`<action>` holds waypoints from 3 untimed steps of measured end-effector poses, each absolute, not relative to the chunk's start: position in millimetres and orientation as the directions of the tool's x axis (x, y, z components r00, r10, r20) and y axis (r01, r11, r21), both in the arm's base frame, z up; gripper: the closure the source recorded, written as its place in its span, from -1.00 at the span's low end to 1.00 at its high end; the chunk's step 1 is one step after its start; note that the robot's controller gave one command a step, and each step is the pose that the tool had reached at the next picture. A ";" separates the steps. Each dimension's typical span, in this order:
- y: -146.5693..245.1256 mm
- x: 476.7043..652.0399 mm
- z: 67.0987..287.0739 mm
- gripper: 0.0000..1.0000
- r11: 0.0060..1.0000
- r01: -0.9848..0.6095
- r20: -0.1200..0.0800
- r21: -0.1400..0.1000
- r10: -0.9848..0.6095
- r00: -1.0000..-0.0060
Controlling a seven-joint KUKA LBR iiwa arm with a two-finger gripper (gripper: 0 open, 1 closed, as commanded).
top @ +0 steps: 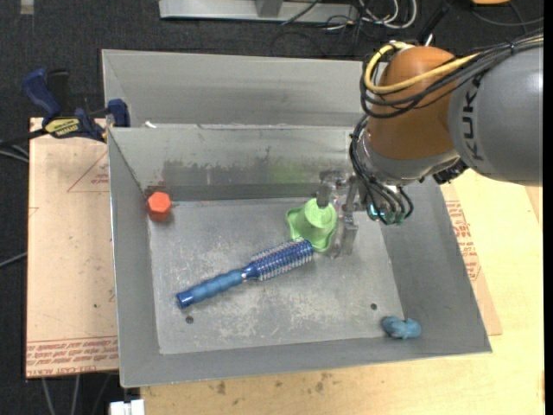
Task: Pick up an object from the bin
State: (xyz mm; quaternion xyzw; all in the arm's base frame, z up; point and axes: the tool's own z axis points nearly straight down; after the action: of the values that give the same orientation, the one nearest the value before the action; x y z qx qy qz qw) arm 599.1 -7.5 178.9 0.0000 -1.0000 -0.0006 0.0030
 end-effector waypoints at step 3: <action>-19.0 579.9 68.8 1.00 0.948 -0.318 0.003 0.001 -0.318 -0.948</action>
Offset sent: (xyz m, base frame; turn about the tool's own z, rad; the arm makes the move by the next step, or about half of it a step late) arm 0.0265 0.0317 -0.0903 -0.3860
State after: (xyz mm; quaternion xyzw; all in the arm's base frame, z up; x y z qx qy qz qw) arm 579.9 -19.0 68.8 0.1614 -0.9869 -0.0003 0.0016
